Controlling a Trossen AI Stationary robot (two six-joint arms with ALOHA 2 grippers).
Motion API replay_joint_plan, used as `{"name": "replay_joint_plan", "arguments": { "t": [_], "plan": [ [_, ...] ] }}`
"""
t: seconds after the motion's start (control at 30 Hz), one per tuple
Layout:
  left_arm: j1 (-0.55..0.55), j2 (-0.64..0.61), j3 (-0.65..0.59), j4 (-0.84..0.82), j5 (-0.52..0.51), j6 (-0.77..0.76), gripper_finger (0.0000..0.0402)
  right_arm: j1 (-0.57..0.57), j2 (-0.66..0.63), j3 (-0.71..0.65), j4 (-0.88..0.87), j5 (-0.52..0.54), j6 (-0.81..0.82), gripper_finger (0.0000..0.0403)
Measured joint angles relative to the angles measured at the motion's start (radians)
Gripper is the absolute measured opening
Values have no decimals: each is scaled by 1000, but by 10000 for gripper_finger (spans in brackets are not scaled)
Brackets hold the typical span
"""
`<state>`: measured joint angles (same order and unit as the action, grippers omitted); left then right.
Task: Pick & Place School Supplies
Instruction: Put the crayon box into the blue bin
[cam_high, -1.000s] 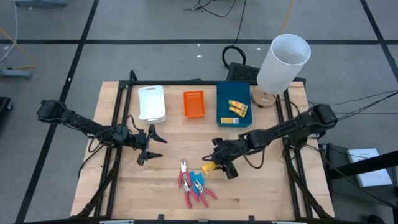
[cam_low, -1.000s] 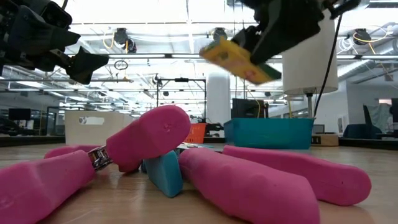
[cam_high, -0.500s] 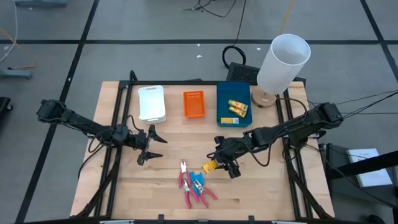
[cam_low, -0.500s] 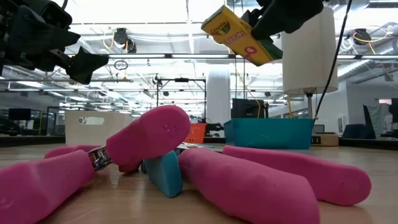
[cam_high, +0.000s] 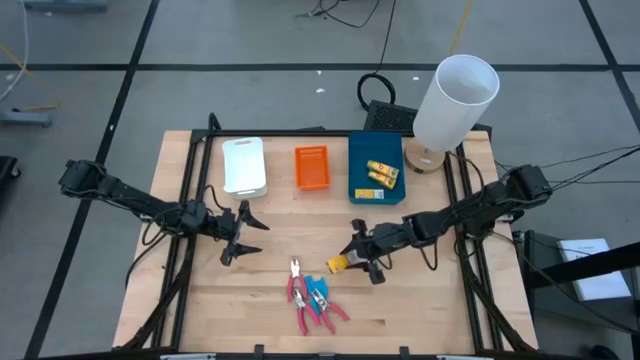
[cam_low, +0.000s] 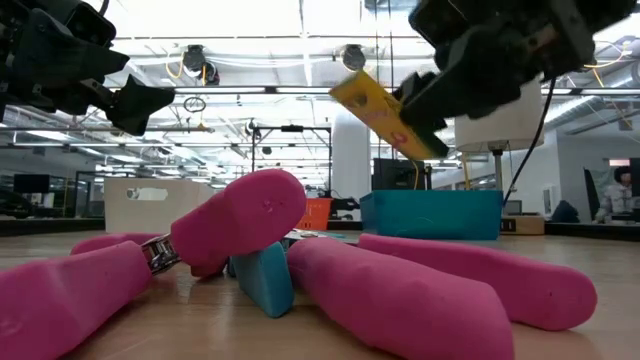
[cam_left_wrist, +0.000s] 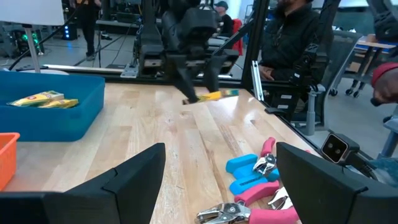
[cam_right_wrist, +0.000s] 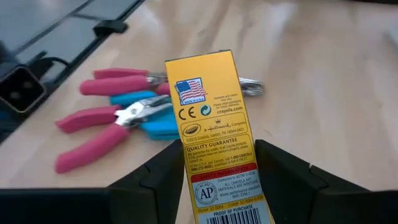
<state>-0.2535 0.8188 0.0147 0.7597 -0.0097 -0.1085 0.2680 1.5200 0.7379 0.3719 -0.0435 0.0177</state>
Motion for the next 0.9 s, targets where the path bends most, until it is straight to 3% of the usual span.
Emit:
{"name": "replay_joint_plan", "arguments": {
  "t": [0.2,0.6,0.9],
  "plan": [
    [0,0,0,0,0,0,310,-2,-62,-109,100,123,-2,180],
    [0,0,0,0,0,0,310,-17,-316,-280,185,498,-10,180],
    [0,0,0,0,0,0,310,-121,-365,-352,276,728,62,180]
  ]
}}
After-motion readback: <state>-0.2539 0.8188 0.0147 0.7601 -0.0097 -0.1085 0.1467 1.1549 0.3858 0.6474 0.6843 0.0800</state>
